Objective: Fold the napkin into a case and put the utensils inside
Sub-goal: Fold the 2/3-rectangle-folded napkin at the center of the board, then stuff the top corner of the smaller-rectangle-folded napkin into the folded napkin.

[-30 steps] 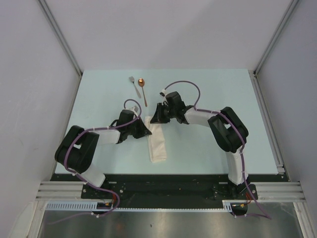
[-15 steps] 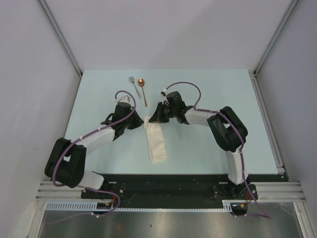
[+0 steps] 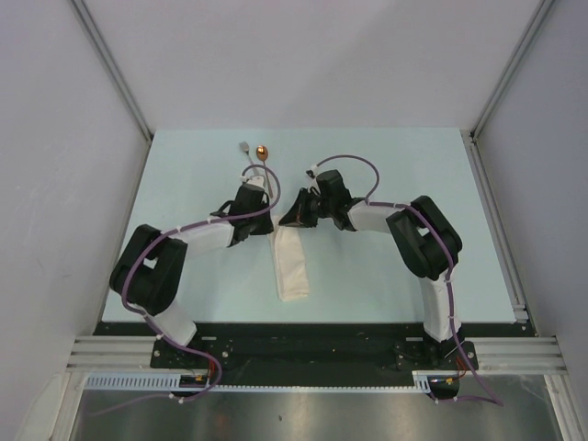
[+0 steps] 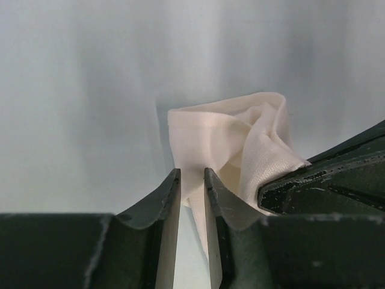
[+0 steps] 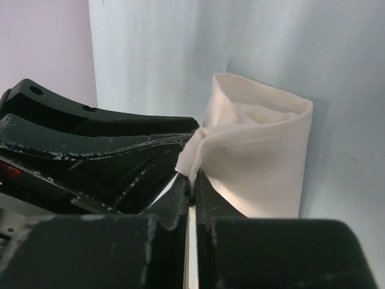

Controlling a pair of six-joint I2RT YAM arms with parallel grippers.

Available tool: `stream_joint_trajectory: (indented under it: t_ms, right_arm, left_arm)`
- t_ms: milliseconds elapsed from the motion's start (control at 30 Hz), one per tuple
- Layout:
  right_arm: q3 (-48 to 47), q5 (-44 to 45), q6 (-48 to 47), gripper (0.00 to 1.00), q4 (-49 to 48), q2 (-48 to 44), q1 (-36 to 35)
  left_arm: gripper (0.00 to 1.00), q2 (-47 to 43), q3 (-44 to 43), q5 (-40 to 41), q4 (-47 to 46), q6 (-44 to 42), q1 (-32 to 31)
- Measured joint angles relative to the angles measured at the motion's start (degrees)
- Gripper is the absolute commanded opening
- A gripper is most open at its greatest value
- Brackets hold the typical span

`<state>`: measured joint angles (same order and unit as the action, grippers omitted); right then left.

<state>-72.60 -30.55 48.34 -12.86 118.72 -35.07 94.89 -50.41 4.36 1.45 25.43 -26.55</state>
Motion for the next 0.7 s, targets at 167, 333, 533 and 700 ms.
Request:
stream_joint_trajectory:
  t_ms: [167,333,533,700]
  right_arm:
    - [0.1,-0.4,0.2,0.0,-0.5,0.0,0.0]
    - [0.3,-0.5,0.2,0.0,-0.9,0.0,0.1]
    - [1.4,-0.6,0.2,0.0,-1.7,0.0,0.2]
    - [1.6,-0.8,0.7,0.0,-2.2,0.0,0.4]
  left_arm:
    - [0.3,1.5,-0.4,2.8,-0.5,-2.2,-1.7]
    - [0.34,1.3,-0.3,4.5,-0.5,-3.1,-2.3]
    - [0.38,-1.7,1.3,5.8,-0.9,-3.1,-2.6]
    - [0.38,-1.8,1.2,5.8,-1.1,-3.0,-2.6]
